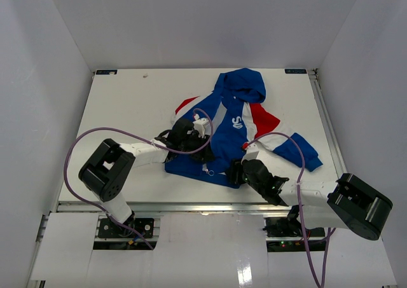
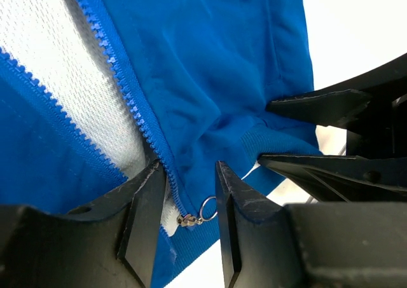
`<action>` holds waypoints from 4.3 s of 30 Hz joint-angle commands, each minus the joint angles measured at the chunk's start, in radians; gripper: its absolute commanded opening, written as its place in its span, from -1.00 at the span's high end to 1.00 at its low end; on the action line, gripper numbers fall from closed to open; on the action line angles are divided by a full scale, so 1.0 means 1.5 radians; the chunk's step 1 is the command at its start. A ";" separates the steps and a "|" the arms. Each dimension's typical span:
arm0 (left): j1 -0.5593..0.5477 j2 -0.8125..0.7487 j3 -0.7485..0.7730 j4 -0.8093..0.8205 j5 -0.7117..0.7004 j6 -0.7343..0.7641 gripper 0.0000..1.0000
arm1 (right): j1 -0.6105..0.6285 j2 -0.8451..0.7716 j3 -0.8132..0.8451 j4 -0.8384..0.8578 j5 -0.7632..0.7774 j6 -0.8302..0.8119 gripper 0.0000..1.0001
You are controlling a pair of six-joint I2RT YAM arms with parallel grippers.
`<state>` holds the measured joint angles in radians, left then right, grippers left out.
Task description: Zip up the jacket
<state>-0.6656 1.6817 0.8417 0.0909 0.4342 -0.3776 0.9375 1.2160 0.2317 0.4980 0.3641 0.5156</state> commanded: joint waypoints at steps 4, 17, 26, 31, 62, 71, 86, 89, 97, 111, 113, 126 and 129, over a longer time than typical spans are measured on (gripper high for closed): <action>-0.007 0.006 0.016 -0.007 0.012 0.004 0.12 | 0.003 -0.011 0.001 0.018 0.009 -0.009 -0.17; -0.012 0.008 0.024 -0.034 -0.010 -0.007 0.17 | 0.002 -0.013 -0.001 0.022 0.004 -0.009 -0.17; -0.012 -0.015 0.009 0.047 0.093 -0.031 1.00 | 0.002 -0.020 0.007 0.017 0.005 -0.013 -0.21; -0.012 -0.049 -0.006 0.106 0.142 -0.060 1.00 | 0.002 -0.083 0.008 0.006 0.021 -0.010 -0.25; -0.012 -0.163 -0.116 0.405 0.308 -0.108 1.00 | 0.001 -0.294 -0.107 0.254 -0.220 -0.144 -0.01; -0.011 -0.166 -0.134 0.466 0.324 -0.135 1.00 | 0.001 -0.250 -0.093 0.272 -0.237 -0.139 0.07; -0.011 -0.149 -0.146 0.550 0.373 -0.177 1.00 | 0.001 -0.262 -0.093 0.305 -0.294 -0.148 0.09; -0.012 -0.150 -0.145 0.547 0.377 -0.177 1.00 | 0.000 -0.258 -0.090 0.304 -0.299 -0.145 0.12; -0.011 -0.161 -0.147 0.526 0.383 -0.159 1.00 | -0.002 -0.293 -0.107 0.303 -0.313 -0.135 0.07; -0.011 -0.167 -0.160 0.567 0.400 -0.182 1.00 | -0.076 -0.312 -0.075 0.230 -0.418 -0.053 0.03; -0.011 -0.163 -0.162 0.578 0.403 -0.190 1.00 | -0.087 -0.304 -0.067 0.230 -0.428 -0.049 0.05; -0.011 -0.148 -0.157 0.607 0.411 -0.215 1.00 | -0.096 -0.263 -0.051 0.243 -0.469 -0.054 0.11; -0.011 -0.148 -0.157 0.607 0.410 -0.215 1.00 | -0.096 -0.254 -0.050 0.251 -0.473 -0.054 0.13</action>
<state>-0.6781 1.4773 0.6029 0.9559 1.0189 -0.6963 0.7984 0.8190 0.1105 0.8272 -0.3239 0.4385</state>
